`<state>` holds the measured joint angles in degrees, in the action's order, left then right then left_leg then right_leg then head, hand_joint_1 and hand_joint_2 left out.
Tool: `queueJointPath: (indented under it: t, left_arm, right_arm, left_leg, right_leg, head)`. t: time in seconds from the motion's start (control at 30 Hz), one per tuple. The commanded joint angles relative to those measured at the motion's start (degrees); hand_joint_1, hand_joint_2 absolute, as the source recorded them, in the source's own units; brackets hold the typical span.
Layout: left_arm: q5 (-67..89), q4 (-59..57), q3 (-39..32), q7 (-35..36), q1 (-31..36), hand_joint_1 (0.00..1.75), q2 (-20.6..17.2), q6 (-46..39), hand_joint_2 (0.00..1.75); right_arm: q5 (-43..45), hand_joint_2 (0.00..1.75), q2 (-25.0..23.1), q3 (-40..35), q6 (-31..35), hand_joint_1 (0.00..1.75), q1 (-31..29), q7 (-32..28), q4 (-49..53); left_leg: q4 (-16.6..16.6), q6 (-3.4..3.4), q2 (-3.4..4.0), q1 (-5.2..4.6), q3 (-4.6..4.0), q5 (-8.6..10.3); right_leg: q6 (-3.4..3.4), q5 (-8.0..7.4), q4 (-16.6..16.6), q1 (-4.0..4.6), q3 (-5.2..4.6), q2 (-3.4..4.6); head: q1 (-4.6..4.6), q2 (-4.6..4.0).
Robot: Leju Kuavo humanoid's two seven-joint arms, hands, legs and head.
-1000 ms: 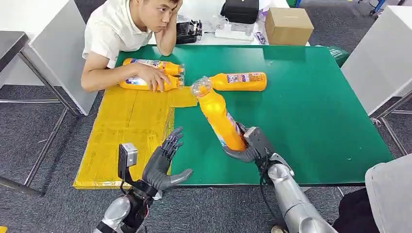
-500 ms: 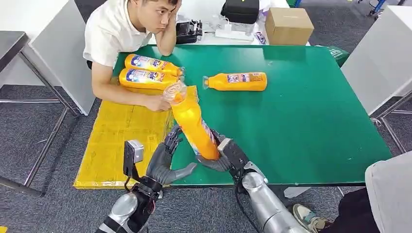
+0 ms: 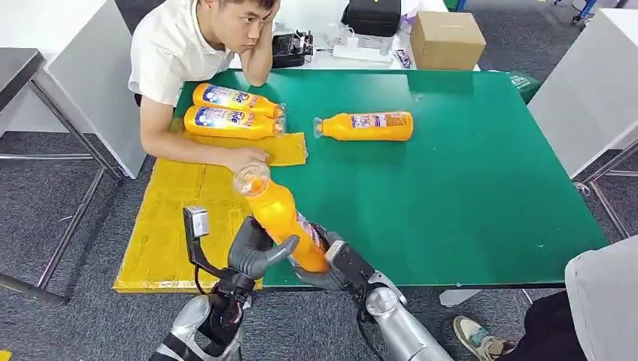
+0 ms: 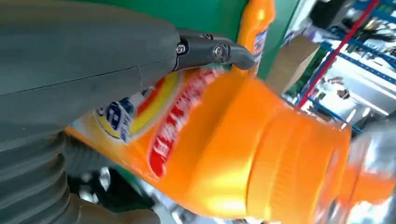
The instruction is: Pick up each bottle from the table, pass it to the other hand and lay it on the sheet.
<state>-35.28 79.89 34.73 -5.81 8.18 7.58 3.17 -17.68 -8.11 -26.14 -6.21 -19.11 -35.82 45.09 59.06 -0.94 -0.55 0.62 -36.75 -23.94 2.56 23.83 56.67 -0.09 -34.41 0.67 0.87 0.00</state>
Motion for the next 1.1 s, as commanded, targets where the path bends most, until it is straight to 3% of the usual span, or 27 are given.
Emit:
queueJointPath:
  t: [0.03, 0.07, 0.1, 0.87, 0.9, 0.93, 1.0, 1.03, 1.07, 1.1]
  left_arm:
    - [-0.8, -1.9, 5.3, 1.2, 3.5, 0.00, -4.5, 3.6, 1.75]
    - [-0.6, -2.5, 5.5, 1.2, 3.8, 0.52, -4.6, 3.7, 1.75]
    - [-0.2, -3.5, 6.0, 1.1, 4.4, 1.75, -4.7, 4.0, 1.75]
    - [10.6, -6.9, 8.4, -1.1, 6.8, 1.75, -2.8, 1.6, 1.75]
    - [11.6, -7.0, 7.9, -1.7, 7.0, 1.75, -2.7, 0.8, 1.75]
    - [12.5, -7.0, 7.6, -2.1, 7.2, 1.75, -2.7, 0.0, 1.75]
    - [12.4, -7.0, 7.3, -2.1, 7.4, 1.75, -2.7, 0.0, 1.75]
    - [12.7, -7.0, 6.6, -2.1, 7.4, 1.75, -2.6, -0.3, 1.75]
    - [12.7, -6.9, 6.1, -2.2, 7.5, 1.75, -2.7, -0.5, 1.75]
    - [12.7, -6.6, 4.9, -2.3, 8.0, 1.75, -3.1, -1.0, 1.75]
  right_arm:
    - [0.0, 1.75, -0.6, -3.1, 0.0, 1.75, -2.9, -0.7, -6.9]
    - [0.1, 1.75, -0.7, -3.1, 0.0, 1.75, -3.1, -0.8, -7.0]
    - [0.1, 1.75, -0.7, -3.2, -0.3, 1.75, -3.3, -0.9, -7.0]
    - [-0.2, 1.75, 0.7, -4.6, -1.6, 1.75, -5.4, 5.4, -4.6]
    - [-0.2, 1.75, 0.6, -4.4, -1.0, 1.55, -5.2, 5.9, -4.4]
    - [-0.1, 1.75, 0.5, -4.3, -0.6, 0.23, -5.1, 6.2, -4.2]
    - [-0.1, 1.75, 0.5, -4.3, -0.5, 0.23, -4.9, 6.2, -4.1]
    - [-0.6, 1.75, 0.6, -4.5, 0.5, 0.00, -4.7, 6.7, -3.6]
    - [-1.0, 1.75, 0.5, -4.6, 1.3, 0.00, -4.6, 6.8, -3.4]
    - [-1.5, 0.00, 0.4, -4.7, 2.5, 0.00, -4.1, 6.3, -2.6]
  left_leg:
    - [-0.1, 0.03, 0.06, -0.03, 0.22, -0.04]
    - [-0.1, 0.03, 0.01, -0.03, 0.19, -0.03]
    - [0.0, 0.02, 0.01, 0.00, 0.11, -0.01]
    - [0.0, 0.01, 0.05, -0.07, 0.15, -0.02]
    - [0.0, 0.01, 0.04, -0.05, 0.11, -0.01]
    - [0.0, 0.01, 0.03, -0.04, 0.05, -0.01]
    - [0.0, 0.00, 0.05, -0.06, 0.12, -0.03]
    - [0.0, 0.01, 0.03, -0.02, 0.03, 0.00]
    - [0.0, 0.01, 0.05, -0.06, 0.18, -0.05]
    - [0.0, 0.01, 0.00, -0.05, 0.13, -0.02]
  right_leg:
    - [-0.06, 0.05, 0.0, -0.01, 0.18, -0.02]
    - [-0.05, 0.05, 0.0, -0.01, 0.17, -0.06]
    - [-0.04, 0.01, 0.0, 0.01, 0.10, -0.04]
    - [-0.04, 0.05, 0.0, -0.05, 0.11, -0.06]
    - [-0.03, 0.03, 0.0, -0.03, 0.08, -0.05]
    - [-0.02, 0.02, 0.0, -0.02, 0.02, -0.03]
    - [-0.02, 0.05, 0.0, -0.04, 0.08, -0.04]
    - [-0.02, 0.01, 0.0, -0.01, 0.01, -0.03]
    - [-0.03, 0.07, 0.0, -0.04, 0.15, -0.06]
    - [-0.03, 0.06, 0.0, -0.03, 0.11, -0.09]
  head:
    - [-0.02, 0.00]
    - [0.00, 0.00]
    - [0.00, 0.00]
    - [-0.02, 0.00]
    - [0.00, 0.00]
    - [-0.02, 0.00]
    - [-0.02, 0.00]
    - [-0.02, 0.00]
    - [0.00, 0.00]
    - [-0.02, 0.00]
